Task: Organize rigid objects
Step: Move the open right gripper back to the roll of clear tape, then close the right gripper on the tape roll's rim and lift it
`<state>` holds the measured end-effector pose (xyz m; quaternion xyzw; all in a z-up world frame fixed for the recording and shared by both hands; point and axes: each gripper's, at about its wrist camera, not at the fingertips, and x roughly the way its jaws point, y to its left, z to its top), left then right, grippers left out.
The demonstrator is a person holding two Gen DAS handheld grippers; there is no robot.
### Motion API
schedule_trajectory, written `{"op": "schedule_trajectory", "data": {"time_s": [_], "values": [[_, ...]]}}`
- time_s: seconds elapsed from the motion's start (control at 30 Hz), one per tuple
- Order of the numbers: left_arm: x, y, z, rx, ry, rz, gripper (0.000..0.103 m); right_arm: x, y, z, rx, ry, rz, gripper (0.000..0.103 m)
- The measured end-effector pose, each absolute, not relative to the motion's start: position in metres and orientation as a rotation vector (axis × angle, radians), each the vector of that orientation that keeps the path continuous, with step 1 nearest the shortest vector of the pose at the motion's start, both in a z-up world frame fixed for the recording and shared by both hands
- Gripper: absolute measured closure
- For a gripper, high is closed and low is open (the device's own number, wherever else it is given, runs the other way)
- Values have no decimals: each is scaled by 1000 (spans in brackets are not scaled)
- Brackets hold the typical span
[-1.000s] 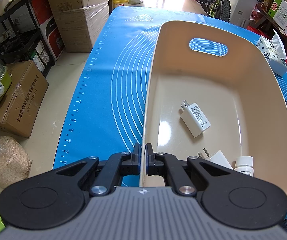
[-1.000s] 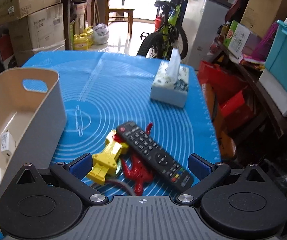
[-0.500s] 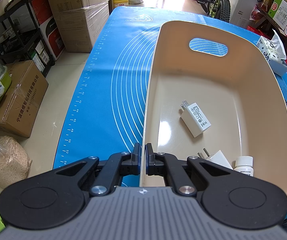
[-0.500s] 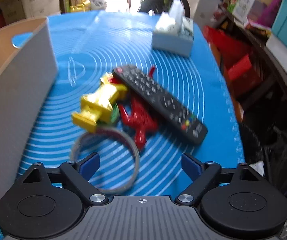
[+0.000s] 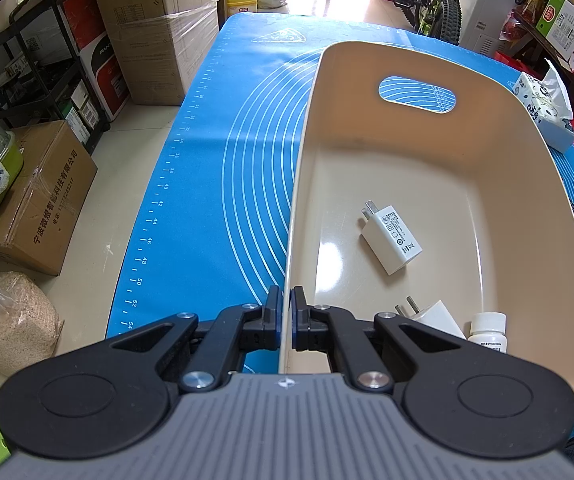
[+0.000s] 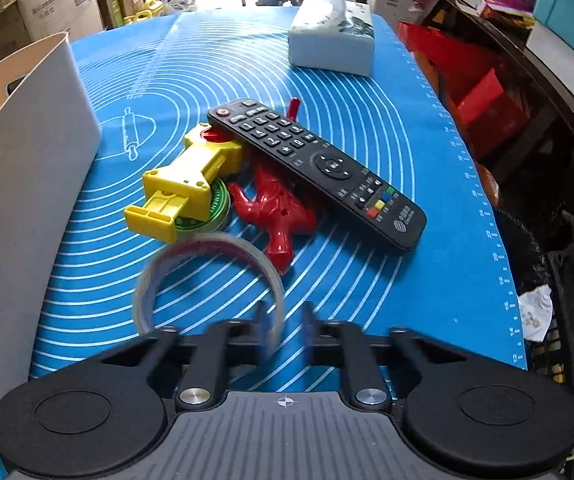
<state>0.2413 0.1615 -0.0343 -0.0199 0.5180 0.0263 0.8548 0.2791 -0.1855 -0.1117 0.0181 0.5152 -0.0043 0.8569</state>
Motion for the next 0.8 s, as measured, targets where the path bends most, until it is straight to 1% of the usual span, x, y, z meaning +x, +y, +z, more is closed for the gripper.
{"op": "schedule_trajectory", "data": {"time_s": [0.2,0.43,0.63,0.8], "values": [[241,161,-34,-42,1089,56,97,274,-192,-104,89,1051,-12,87],[241,162,-34,-43,1089,55,97,258,-194,-81,88,990,9,87],[241,161,-34,-42,1089,56,97,247,-193,-52,81,916,11,87],[241,162,-34,-42,1089,56,97,246,-183,-14,77,822,39,87]]}}
